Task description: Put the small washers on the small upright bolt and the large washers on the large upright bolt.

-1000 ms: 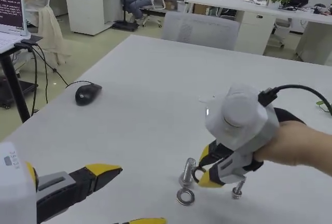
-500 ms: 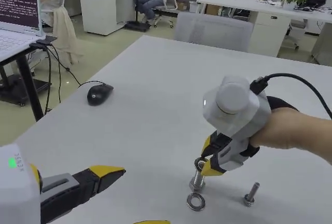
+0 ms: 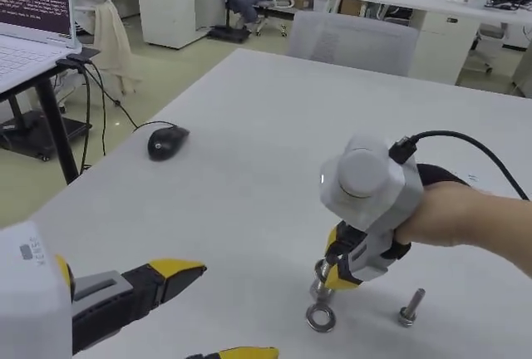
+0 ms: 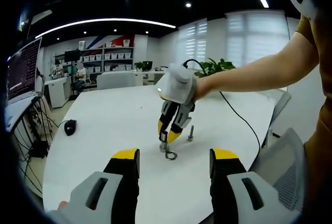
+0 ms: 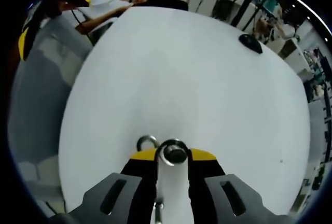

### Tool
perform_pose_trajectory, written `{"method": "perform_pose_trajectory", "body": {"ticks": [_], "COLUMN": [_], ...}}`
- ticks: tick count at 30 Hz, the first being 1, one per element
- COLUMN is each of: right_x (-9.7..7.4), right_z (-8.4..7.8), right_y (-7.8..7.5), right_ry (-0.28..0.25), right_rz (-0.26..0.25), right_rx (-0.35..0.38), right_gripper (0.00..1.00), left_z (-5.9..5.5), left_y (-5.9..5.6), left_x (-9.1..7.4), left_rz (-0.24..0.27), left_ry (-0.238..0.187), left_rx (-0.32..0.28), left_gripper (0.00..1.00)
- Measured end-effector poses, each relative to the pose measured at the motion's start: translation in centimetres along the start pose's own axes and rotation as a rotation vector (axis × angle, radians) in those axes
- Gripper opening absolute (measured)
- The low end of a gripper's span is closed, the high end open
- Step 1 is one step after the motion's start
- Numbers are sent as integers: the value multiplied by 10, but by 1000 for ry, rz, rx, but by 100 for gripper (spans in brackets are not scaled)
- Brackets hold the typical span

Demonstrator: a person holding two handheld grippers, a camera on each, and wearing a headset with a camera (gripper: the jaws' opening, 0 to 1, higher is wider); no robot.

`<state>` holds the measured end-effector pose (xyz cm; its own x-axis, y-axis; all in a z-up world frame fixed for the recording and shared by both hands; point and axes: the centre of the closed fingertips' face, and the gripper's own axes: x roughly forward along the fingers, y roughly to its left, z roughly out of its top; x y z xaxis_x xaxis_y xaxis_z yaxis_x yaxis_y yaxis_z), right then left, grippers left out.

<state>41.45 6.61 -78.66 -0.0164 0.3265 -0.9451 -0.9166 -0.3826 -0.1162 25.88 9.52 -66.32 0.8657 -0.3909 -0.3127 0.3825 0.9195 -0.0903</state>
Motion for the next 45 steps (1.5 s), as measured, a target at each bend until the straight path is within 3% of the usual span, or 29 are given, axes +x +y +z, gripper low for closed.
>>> {"method": "perform_pose_trajectory", "body": {"ticks": [13,22,26,28,38,45], "right_x": [18,23,23,22,3,-2], "right_z": [-6,-7,-9,-9,-13,-21], "right_y": [1,4,8,5,9,30], "right_ry": [19,11,11,11,-21,-63], "right_rz": [10,4,32,9,-5,-7], "right_rx": [15,17,10,2,63,136], "right_gripper": [22,23,24,24,23,24], "left_z": [0,-3,-4,-3,-1,-1], "left_y": [-1,6,5,4,3,-4], "left_x": [0,-1,-1,0,-2,-1], "left_rz": [5,15,12,10,11,-4], "left_ry": [-1,-4,-1,-2,-6,-4], "left_rx": [-10,-11,-9,-8,-2,5], "left_gripper": [53,53,53,53,53,53]}}
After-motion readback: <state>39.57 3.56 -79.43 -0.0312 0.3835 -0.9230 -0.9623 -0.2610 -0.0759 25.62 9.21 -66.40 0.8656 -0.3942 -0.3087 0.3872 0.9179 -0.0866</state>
